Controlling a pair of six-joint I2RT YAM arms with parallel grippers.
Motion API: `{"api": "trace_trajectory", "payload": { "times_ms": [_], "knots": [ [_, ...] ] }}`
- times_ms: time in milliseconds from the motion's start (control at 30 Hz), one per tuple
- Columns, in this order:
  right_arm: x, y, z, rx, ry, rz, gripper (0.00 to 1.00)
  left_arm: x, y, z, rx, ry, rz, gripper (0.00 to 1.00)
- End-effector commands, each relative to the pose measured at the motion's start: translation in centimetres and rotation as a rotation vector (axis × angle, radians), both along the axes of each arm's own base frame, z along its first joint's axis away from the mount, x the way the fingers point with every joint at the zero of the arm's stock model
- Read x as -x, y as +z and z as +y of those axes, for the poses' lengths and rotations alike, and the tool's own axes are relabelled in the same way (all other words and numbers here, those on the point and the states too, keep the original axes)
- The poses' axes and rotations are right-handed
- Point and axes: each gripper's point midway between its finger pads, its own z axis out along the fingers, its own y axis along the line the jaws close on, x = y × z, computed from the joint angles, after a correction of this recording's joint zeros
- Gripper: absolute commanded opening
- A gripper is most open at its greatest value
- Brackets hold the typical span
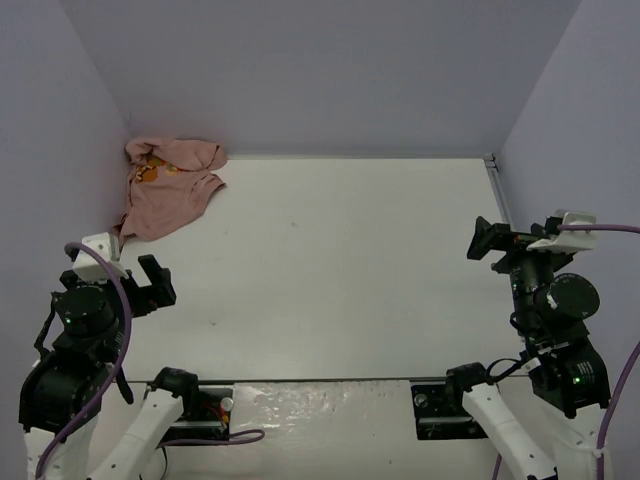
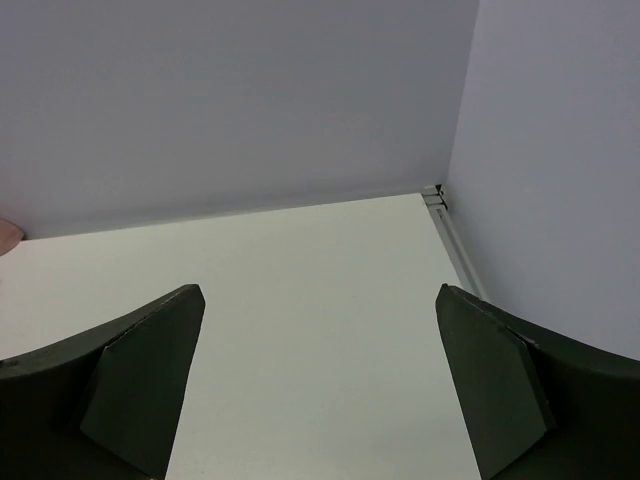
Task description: Fold and stack the t-shirts
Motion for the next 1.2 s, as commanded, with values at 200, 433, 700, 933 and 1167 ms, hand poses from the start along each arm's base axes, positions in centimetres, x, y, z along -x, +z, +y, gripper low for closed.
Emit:
{"api": "trace_trajectory", "payload": {
  "times_ms": [200, 433, 700, 933, 1167],
  "knots": [
    [-0.3, 2.0, 1.0, -0.034, 0.047, -0.074, 1.0, -3.9, -0.8, -1.8, 0.119, 0.041, 0.087, 0.92],
    [-1.1, 0.3, 1.8, -0.039, 0.076, -0.032, 1.0, -8.3, -3.7, -3.0, 0.193, 0.102, 0.167, 0.92],
    [-1.7, -2.3, 3.2, -0.048, 0.132, 0.026, 1.0, -15.7, -9.1, 2.0, 0.427, 0.363, 0.157, 0.92],
    [-1.8, -4.2, 4.4, -0.052, 0.183, 0.062, 1.0, -20.5, -13.1, 8.3, 0.551, 0.617, 0.105, 0.92],
    [-1.5, -4.8, 4.8, -0.044, 0.203, 0.069, 1.0, -25.1, -17.1, 12.9, 0.554, 0.8, 0.068, 0.91]
  ]
}}
